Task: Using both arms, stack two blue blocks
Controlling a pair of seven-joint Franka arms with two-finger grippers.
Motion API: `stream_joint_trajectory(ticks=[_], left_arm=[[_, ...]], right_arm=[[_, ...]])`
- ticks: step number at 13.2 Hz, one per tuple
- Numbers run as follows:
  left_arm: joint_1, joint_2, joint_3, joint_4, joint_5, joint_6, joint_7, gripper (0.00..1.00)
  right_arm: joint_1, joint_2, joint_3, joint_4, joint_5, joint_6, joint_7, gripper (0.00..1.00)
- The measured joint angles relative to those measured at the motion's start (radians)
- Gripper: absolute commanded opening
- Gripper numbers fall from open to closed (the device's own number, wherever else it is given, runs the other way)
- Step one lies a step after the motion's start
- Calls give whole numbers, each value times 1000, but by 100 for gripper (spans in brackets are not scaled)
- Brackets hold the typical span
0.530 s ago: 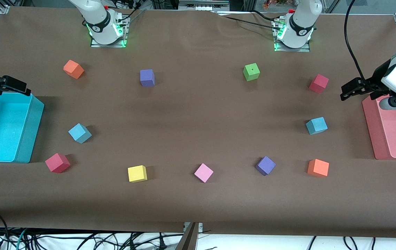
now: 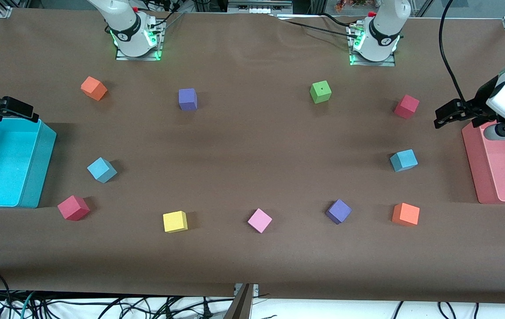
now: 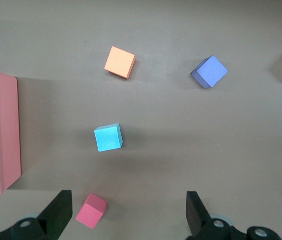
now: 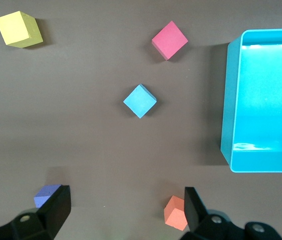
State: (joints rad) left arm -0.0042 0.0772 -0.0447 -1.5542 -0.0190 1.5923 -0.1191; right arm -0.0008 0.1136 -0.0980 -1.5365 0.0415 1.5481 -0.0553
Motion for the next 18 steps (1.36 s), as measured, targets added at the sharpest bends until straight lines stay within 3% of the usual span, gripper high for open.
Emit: stream_joint_trajectory(ticks=[18], left_arm=[[0,0,2,0,0,0,0,100]], right_arm=[[-3,24,0,1,-7,2,5,100]])
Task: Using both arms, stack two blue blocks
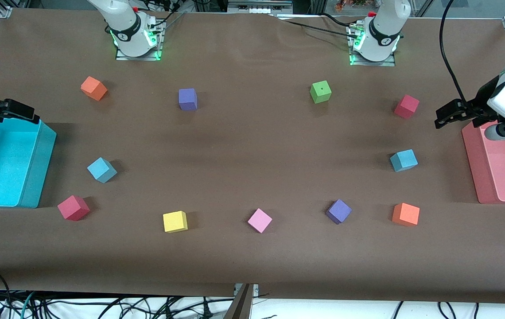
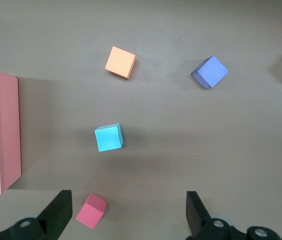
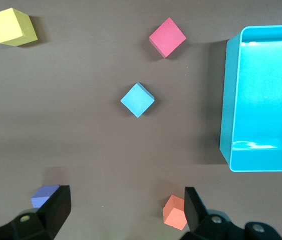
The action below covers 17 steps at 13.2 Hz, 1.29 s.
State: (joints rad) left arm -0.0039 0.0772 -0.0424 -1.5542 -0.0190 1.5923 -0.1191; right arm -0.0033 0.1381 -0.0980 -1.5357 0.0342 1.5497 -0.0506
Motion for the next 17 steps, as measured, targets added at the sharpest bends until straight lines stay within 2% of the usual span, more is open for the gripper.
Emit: stream_joint_trajectory(ticks=[5,10,17], left_arm=[[0,0,0,1,0,0,0,100],[0,0,0,1,0,0,0,100],[1,0,0,1,0,0,0,100]], right_arm=[[0,103,1,-1,0,11,-3,100],[0,249,5,-1,0,100,-72,100],[2,403,10,-31,0,308,-427,100]])
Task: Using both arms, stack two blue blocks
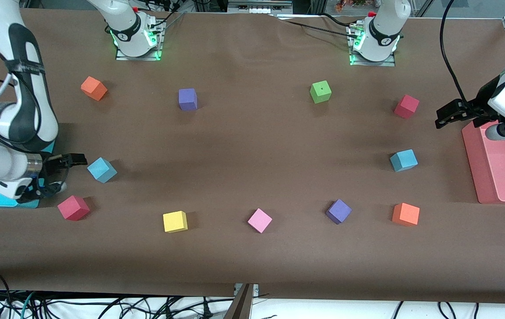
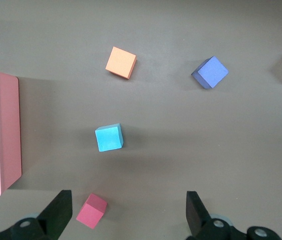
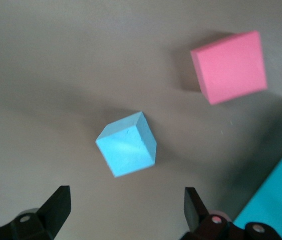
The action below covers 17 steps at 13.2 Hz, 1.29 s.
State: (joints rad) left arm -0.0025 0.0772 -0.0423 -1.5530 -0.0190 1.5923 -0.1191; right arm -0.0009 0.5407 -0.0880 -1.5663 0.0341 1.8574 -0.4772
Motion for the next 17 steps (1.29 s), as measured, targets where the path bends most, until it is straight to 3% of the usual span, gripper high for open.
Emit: stream_joint_trajectory(ticks=[4,11,17], left_arm=[[0,0,0,0,0,0,0,100],[0,0,0,0,0,0,0,100],[0,0,0,0,0,0,0,100]], right_arm=[[2,49,4,-48,0,106,-122,100],[31,51,16,-186,0,289,-189,100],[31,51,16,-224,0,337,-241,100]])
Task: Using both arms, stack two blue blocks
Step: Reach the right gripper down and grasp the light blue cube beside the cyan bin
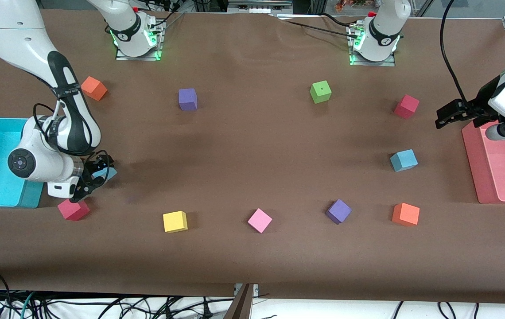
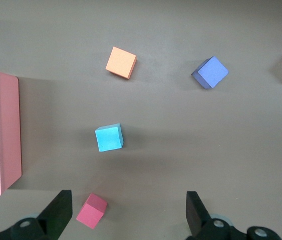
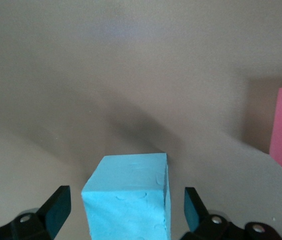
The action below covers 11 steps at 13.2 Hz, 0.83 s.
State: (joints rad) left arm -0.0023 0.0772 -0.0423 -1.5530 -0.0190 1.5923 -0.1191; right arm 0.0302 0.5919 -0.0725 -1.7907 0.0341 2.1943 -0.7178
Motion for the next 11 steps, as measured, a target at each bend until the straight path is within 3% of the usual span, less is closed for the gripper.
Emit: stream_joint_trajectory(ticks=[1,4,5,11], left_arm=[[0,0,0,0,0,0,0,100],[0,0,0,0,0,0,0,100],[0,0,0,0,0,0,0,100],[0,0,0,0,0,0,0,100]], right_arm=[[0,0,0,-16,0,17,-10,98],[-1,0,-1,-35,0,33,-19,53],[-1,0,-2,-35,0,33,-20,42],[2,-15,25,8,1,10,81,42]])
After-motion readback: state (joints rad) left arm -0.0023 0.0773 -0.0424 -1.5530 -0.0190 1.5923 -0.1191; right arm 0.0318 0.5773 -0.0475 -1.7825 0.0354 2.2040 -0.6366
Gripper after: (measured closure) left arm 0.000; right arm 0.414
